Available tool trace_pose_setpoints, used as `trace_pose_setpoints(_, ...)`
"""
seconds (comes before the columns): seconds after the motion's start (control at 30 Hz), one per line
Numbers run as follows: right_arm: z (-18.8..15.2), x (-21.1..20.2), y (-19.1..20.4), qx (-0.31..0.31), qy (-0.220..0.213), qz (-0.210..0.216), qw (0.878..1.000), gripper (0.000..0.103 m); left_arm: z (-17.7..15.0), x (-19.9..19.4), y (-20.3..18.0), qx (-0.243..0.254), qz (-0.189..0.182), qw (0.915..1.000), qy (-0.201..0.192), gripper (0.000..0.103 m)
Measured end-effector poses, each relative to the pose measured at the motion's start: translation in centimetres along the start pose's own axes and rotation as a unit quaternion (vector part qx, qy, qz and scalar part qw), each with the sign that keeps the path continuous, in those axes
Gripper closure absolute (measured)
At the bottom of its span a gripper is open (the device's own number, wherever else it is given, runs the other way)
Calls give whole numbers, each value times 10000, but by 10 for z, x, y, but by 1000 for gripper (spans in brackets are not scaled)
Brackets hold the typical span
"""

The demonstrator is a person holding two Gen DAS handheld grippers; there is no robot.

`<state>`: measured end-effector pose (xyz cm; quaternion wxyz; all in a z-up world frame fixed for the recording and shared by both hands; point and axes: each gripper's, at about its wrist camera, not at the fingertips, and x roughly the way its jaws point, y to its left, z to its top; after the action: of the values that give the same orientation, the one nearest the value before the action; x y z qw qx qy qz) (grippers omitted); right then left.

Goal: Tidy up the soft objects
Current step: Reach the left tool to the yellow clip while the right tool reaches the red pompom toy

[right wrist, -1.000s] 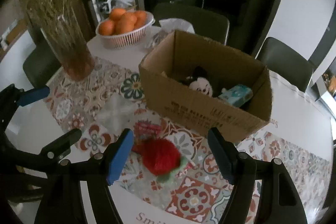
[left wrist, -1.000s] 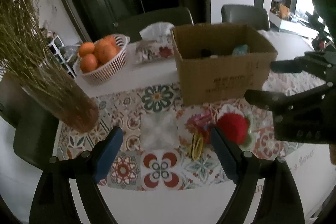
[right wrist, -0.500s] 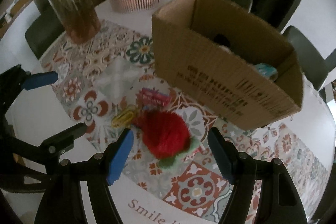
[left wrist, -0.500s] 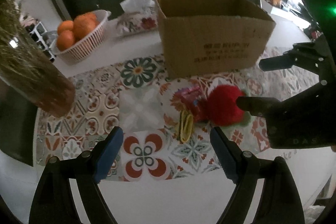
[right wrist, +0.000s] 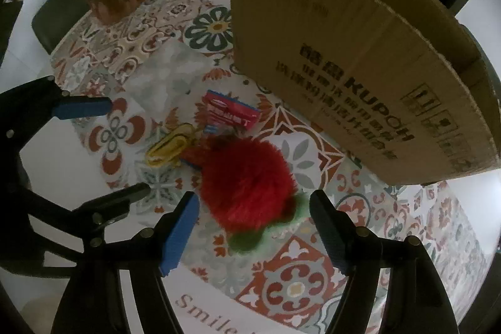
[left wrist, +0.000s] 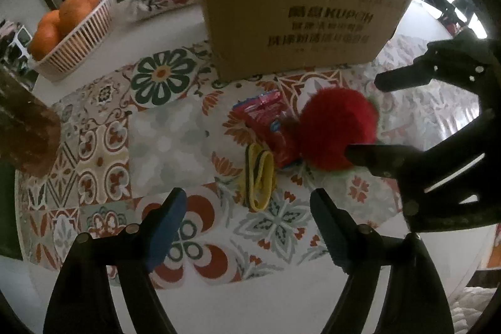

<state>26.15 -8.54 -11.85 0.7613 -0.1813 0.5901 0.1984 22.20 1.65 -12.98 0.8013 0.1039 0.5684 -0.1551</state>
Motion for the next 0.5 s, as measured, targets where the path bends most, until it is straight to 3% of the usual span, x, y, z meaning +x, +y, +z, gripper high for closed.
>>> trace_pose_setpoints(0.23, 2, 20, -4, -5, 120, 53, 9999, 29, 5, 26, 0, 26, 39, 9999, 99, 23)
trace_pose_setpoints(0.5, 4, 35, -11, 83, 167, 71, 9998, 29, 7, 41, 8, -75, 91, 9998, 139, 33)
